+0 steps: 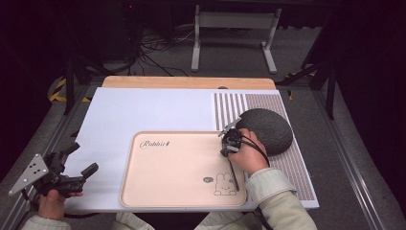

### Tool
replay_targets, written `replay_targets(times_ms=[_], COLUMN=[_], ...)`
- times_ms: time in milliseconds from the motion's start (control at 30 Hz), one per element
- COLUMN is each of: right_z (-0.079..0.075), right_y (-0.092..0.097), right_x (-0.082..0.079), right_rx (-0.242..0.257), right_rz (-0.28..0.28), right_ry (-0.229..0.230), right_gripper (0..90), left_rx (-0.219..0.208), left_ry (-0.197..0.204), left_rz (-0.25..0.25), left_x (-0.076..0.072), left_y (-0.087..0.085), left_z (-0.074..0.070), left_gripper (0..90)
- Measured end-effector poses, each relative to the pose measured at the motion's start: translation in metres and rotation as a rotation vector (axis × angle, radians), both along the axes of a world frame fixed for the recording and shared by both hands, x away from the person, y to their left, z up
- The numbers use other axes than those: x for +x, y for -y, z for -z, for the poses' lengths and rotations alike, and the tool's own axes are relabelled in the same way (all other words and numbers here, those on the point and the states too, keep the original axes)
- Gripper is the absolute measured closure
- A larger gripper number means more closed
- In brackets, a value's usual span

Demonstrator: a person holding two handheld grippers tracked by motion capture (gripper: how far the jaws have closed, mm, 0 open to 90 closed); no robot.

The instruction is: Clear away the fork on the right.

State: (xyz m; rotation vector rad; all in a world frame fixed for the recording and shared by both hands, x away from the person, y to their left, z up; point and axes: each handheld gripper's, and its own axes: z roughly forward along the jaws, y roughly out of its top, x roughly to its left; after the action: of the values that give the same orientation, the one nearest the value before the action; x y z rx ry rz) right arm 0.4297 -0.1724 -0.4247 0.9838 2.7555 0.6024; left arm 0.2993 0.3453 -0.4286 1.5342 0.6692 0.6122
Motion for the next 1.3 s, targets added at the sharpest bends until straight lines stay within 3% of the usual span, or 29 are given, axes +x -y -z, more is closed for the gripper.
replay_targets(times_ms=[333,967,1167,1300], right_z=[0.0,-0.001,-0.015,-0.028], right_y=[0.01,0.016,0.018,0.022], right_x=[-0.002,-0.002,-0.008,-0.013], right_rx=[0.006,0.015,0.082,0.132], right_rz=[0.06,0.066,0.047,0.051], right_ry=[-0.01,-0.015,0.039,0.101], right_gripper=[90.0,90.0,90.0,79.5], left_rx=[0.001,0.004,-0.001,0.003], left_ry=[-0.003,-0.003,-0.003,-0.002], left_rz=[0.001,0.0,0.0,0.0], left_x=[0.0,0.0,0.0,0.0], left_y=[0.0,0.0,0.0,0.0], left_z=[0.0,0.0,0.0,0.0], left_gripper=[2.7,2.7,2.7,2.7])
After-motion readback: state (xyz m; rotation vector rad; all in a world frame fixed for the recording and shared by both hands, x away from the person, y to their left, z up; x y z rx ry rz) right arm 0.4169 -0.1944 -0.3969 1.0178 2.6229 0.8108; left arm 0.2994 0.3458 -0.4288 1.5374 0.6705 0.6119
